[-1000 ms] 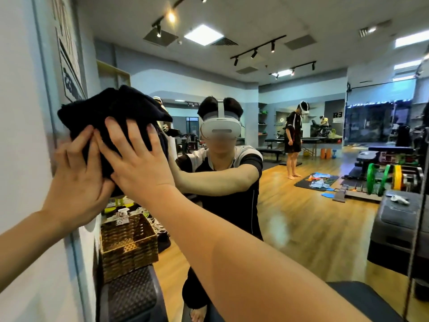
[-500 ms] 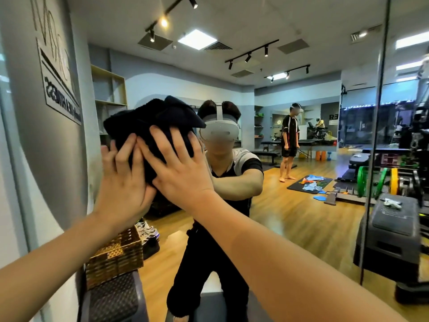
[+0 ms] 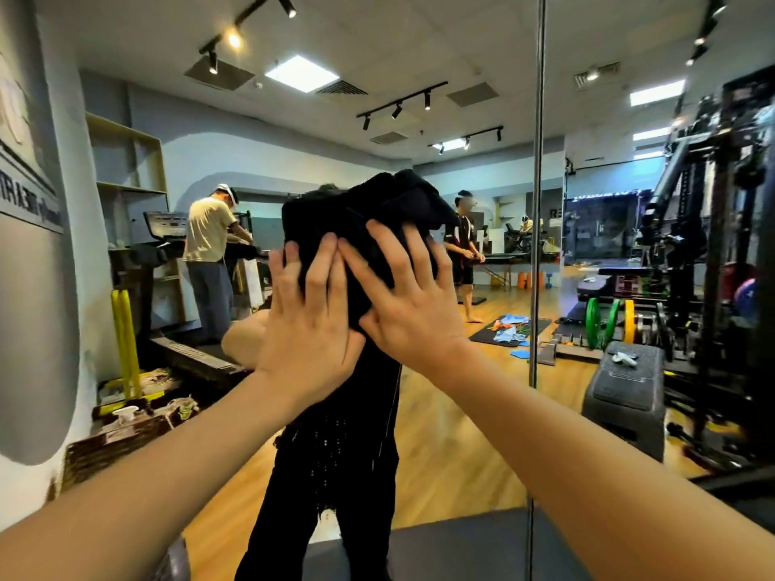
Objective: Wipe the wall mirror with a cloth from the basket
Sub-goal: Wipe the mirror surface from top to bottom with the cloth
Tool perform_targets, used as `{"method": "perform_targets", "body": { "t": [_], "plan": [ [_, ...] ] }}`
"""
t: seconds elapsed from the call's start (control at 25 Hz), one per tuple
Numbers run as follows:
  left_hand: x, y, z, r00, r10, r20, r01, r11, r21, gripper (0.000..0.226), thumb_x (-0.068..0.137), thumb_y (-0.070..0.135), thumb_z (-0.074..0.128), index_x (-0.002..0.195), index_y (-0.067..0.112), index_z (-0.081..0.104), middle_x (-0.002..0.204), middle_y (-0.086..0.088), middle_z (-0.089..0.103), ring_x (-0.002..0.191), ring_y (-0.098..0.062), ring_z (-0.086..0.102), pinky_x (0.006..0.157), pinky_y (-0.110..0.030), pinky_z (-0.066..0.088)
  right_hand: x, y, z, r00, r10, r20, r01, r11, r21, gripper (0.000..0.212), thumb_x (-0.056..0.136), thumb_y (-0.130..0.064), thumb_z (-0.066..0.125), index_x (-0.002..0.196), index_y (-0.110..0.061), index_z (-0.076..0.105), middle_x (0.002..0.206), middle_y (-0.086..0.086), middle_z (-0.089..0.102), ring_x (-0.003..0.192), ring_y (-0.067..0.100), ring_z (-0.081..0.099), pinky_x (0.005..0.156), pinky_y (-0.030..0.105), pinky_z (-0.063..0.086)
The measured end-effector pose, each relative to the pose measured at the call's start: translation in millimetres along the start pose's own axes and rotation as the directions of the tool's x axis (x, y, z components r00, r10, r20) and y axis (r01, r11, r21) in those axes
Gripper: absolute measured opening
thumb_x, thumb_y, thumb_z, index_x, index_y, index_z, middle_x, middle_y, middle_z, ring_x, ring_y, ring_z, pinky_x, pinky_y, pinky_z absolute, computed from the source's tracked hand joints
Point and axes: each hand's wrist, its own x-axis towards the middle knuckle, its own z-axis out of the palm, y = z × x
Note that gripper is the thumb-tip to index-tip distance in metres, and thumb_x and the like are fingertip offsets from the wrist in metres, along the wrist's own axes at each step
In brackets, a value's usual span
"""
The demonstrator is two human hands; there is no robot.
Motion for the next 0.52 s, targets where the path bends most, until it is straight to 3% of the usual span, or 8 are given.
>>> {"method": "perform_targets", "body": {
  "t": [0.24, 0.52],
  "plan": [
    [37.5, 81.8, 19.4, 0.998, 0.053, -0.026, -0.053, 0.999, -0.013, 0.084, 0.088, 0.035, 0.051, 0.154, -0.008, 0.023, 0.160, -0.018, 0.011, 0.143, -0.052, 0.015, 0.125, -0.058, -0.001, -29.3, 84.7, -16.7, 0.999, 0.034, 0.010, -0.034, 0.997, -0.065, 0.066, 0.091, -0.040, 0.058, 0.154, -0.026, 0.048, 0.158, 0.010, 0.030, 0.144, 0.040, 0.033, 0.119, 0.056, 0.031],
    [40.8, 100.7, 21.5, 0.999, 0.049, -0.019, -0.049, 0.999, -0.018, 0.083, 0.086, 0.034, 0.042, 0.154, -0.009, 0.021, 0.160, -0.017, 0.008, 0.144, -0.050, 0.010, 0.124, -0.060, 0.002, -37.6, 100.1, -18.7, 0.999, 0.034, 0.007, -0.034, 0.999, -0.020, 0.064, 0.093, -0.038, 0.049, 0.155, -0.026, 0.046, 0.158, 0.011, 0.032, 0.144, 0.039, 0.034, 0.118, 0.056, 0.030]
  ]
}}
